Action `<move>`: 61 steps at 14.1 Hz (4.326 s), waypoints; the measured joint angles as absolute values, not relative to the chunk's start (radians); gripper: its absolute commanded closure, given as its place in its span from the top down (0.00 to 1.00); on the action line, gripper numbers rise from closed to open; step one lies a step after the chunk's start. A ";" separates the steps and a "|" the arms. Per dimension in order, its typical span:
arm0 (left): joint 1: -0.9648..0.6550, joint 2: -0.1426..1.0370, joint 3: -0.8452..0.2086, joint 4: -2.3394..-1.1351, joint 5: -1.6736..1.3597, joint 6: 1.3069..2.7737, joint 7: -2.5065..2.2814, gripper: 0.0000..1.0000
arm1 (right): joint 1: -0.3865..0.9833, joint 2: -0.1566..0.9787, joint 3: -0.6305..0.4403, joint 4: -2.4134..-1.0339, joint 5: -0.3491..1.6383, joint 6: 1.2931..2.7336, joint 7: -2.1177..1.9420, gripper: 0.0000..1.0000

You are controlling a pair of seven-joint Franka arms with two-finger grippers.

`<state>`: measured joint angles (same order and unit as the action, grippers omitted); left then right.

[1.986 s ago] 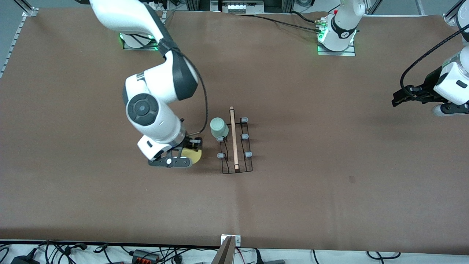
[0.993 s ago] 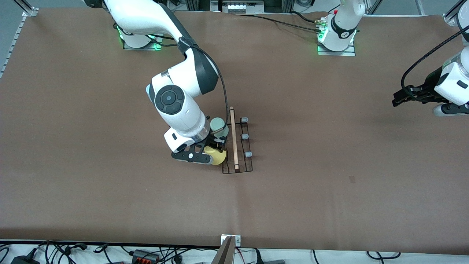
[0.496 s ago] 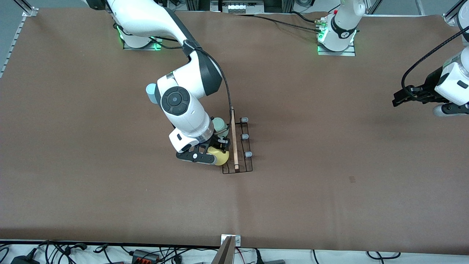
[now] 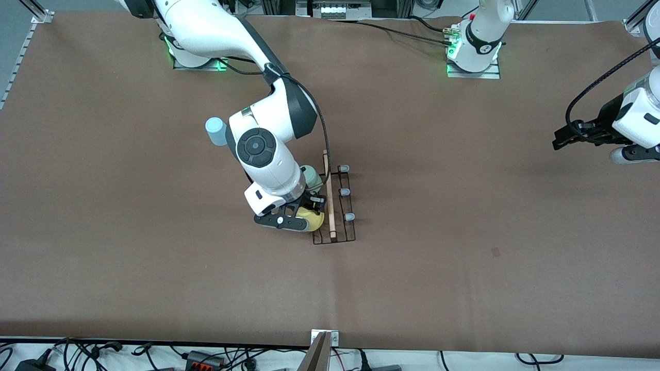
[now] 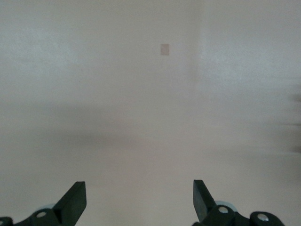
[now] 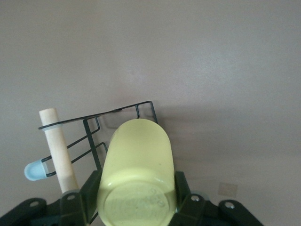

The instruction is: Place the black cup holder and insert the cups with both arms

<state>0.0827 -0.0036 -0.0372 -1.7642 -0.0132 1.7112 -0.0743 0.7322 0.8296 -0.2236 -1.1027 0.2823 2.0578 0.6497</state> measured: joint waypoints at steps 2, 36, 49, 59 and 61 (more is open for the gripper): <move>0.083 -0.003 -0.037 -1.764 -0.013 1.711 -0.074 1.00 | 0.733 0.835 -0.224 -1.103 0.282 2.058 0.659 1.00; 0.083 -0.003 -0.037 -1.765 -0.013 1.711 -0.073 1.00 | -0.002 0.234 -0.046 -1.391 0.054 1.668 0.001 1.00; 0.083 -0.003 -0.037 -1.765 -0.013 1.711 -0.073 1.00 | 0.001 0.022 -0.052 -1.691 0.007 1.742 -0.030 1.00; 0.083 -0.003 -0.037 -1.765 -0.013 1.711 -0.073 1.00 | 0.001 -0.047 -0.050 -1.728 0.006 1.717 -0.035 1.00; 0.083 -0.003 -0.037 -1.765 -0.013 1.711 -0.073 1.00 | 0.001 -0.047 -0.049 -1.728 0.006 1.715 -0.035 1.00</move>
